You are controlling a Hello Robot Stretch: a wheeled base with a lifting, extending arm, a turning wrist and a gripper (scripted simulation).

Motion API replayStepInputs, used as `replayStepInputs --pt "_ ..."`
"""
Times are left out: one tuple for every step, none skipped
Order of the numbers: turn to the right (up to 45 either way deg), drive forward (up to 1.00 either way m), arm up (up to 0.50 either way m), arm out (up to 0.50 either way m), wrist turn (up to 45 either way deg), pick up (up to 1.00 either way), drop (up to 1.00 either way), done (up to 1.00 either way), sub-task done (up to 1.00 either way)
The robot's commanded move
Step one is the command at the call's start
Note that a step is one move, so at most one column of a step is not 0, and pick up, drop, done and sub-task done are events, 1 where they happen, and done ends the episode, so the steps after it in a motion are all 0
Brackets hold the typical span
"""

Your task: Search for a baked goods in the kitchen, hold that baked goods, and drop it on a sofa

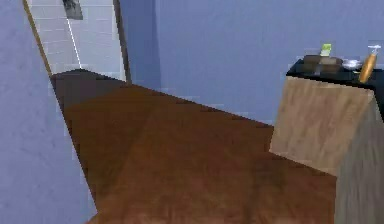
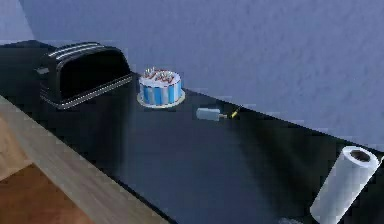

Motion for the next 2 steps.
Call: replayStepInputs --pt "33.0 0.0 0.0 0.0 0.0 0.0 0.0 0.0 0.0" --pt "0.0 1.0 0.0 0.0 0.0 0.0 0.0 0.0 0.0"
